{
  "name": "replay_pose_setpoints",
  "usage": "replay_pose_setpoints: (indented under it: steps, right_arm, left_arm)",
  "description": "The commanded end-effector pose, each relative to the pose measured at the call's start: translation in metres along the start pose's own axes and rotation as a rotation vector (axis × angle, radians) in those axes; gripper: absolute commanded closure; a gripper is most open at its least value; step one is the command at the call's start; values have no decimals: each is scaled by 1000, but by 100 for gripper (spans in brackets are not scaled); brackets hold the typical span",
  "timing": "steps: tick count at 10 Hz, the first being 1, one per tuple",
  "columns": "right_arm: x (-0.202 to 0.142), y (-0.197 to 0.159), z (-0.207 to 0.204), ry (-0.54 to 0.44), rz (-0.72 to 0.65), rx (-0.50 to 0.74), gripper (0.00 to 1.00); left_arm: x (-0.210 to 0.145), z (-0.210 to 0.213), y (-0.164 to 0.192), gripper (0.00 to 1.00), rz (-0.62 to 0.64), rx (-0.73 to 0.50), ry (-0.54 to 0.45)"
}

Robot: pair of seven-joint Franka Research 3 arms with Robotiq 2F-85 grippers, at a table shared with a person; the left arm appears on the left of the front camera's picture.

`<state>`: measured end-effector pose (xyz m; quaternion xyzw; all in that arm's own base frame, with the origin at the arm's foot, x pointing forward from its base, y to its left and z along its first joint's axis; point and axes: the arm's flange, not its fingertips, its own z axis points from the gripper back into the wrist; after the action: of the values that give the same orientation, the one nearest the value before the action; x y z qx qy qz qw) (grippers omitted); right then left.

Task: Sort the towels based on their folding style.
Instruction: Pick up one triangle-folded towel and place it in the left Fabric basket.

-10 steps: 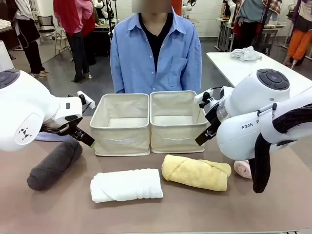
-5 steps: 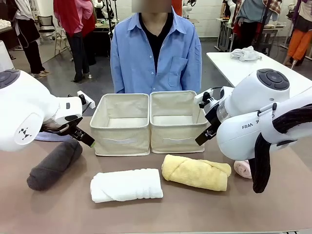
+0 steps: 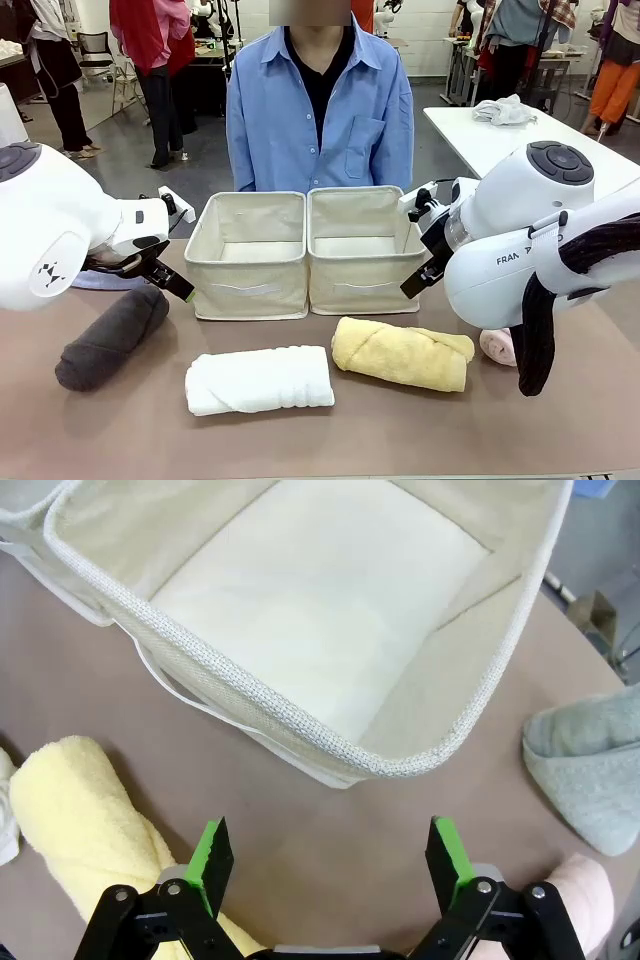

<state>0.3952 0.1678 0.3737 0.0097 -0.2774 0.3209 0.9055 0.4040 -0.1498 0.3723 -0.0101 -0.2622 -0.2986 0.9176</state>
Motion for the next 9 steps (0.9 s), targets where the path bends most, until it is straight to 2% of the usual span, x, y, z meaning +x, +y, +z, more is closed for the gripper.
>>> replay_pose_setpoints:
  steps: [1,2,3,4,6,7,9]
  right_arm:
    - [0,0,0,0,0,0,0]
    - [15,-7,36,16,-29,-6,0]
    - [34,-15,72,81,-14,-3,0]
    - [52,-20,110,100,-14,-63,0]
    - [78,-25,178,130,-15,-93,0]
    - [84,-20,206,166,31,-97,0]
    - [100,-5,271,122,37,-167,0]
  left_arm:
    - [0,0,0,0,0,0,0]
    - [18,37,0,0,-35,-15,27]
    - [42,75,4,0,-50,-60,80]
    - [61,112,4,0,-80,-80,139]
    - [86,176,5,0,-81,-38,203]
    - [91,202,6,0,-79,-35,225]
    - [102,258,6,0,-55,-8,147]
